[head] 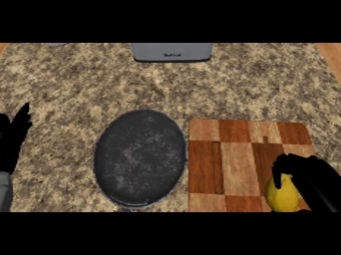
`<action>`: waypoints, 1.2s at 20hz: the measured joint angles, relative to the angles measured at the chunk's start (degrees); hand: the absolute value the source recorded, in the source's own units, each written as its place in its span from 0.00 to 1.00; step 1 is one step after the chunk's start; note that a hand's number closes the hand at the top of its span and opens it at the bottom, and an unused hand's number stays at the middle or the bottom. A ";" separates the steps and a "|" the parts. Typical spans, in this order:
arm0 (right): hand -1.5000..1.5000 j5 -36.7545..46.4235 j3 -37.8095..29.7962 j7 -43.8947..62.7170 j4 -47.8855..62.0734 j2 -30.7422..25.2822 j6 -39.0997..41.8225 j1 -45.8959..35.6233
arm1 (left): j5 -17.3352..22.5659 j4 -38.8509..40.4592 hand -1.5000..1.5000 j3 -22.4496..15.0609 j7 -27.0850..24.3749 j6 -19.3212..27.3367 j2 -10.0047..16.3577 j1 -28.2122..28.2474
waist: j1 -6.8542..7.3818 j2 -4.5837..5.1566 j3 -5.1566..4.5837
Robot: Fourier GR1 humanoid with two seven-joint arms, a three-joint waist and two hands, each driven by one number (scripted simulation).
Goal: Pick the lemon from the cutting board and place it in the pan
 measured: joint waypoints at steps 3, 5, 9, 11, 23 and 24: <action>1.00 -1.76 -1.51 -2.81 -5.67 1.33 -3.98 0.67 | 0.29 0.26 0.50 0.39 -0.30 -0.28 0.12 0.33 | -0.12 -0.08 0.00; 1.00 -2.38 -1.49 -3.78 -8.61 2.62 -5.25 0.79 | -0.07 0.82 0.50 0.13 -0.44 -0.08 -0.27 -0.15 | 0.04 -0.01 -0.01; 1.00 -3.17 -0.68 -1.19 -14.86 5.29 -2.98 -0.28 | 0.05 0.66 0.50 0.29 -0.03 -0.98 -0.09 -0.48 | 0.50 0.08 -0.03; 1.00 -3.77 -0.17 2.12 -16.17 7.45 -0.11 -3.71 | 0.08 -0.07 0.50 0.37 -0.03 -1.29 -0.11 -0.12 | 0.81 0.13 -0.04; 1.00 -1.51 7.40 13.61 4.46 29.07 -1.68 -24.02 | -0.90 -1.55 0.50 0.05 0.79 -1.62 -1.05 0.16 | 1.66 0.31 -0.03; 1.00 -1.98 8.05 14.93 7.00 30.02 -2.78 -26.47 | -1.23 -0.53 0.50 0.07 0.59 -1.39 -1.09 -0.62 | 1.68 0.35 -0.03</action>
